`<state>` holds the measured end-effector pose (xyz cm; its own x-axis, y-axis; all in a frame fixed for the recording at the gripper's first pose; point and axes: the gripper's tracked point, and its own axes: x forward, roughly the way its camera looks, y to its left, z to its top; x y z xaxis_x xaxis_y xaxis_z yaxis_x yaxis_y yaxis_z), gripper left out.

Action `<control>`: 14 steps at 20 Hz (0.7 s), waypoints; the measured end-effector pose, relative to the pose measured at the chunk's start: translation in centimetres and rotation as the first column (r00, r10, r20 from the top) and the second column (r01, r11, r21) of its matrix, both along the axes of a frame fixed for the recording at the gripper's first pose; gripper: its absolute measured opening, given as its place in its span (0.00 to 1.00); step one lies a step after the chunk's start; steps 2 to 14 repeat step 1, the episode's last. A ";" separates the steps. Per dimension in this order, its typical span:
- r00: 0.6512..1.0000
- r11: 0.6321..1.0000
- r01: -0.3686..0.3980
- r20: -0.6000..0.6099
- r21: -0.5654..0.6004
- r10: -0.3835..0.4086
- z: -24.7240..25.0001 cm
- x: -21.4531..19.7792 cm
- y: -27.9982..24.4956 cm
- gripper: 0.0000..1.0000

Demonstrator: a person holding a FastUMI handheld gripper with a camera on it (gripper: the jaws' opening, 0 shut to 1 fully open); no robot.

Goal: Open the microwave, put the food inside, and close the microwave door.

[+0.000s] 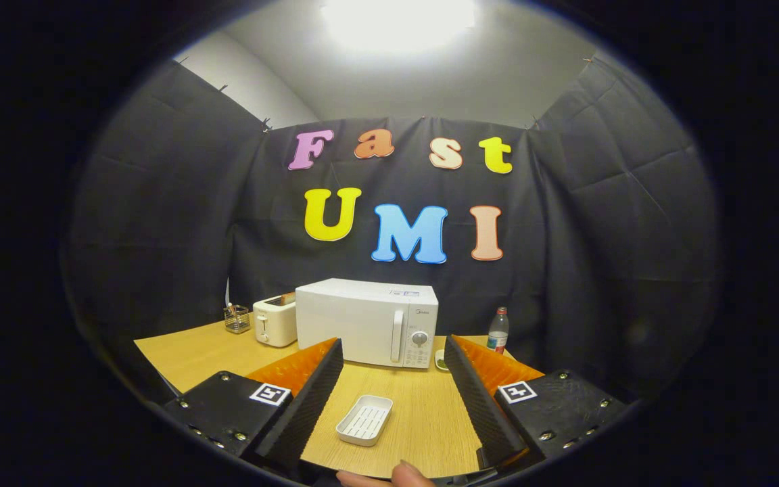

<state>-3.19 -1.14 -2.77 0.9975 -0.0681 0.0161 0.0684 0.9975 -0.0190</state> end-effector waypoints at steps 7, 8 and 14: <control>1.000 1.000 -0.004 0.001 0.001 0.004 0.0 -0.1 0.1 0.96; 1.000 1.000 -0.004 0.001 0.001 0.004 0.0 -0.1 0.1 0.96; 1.000 1.000 -0.004 0.001 0.001 0.004 0.0 -0.1 0.1 0.96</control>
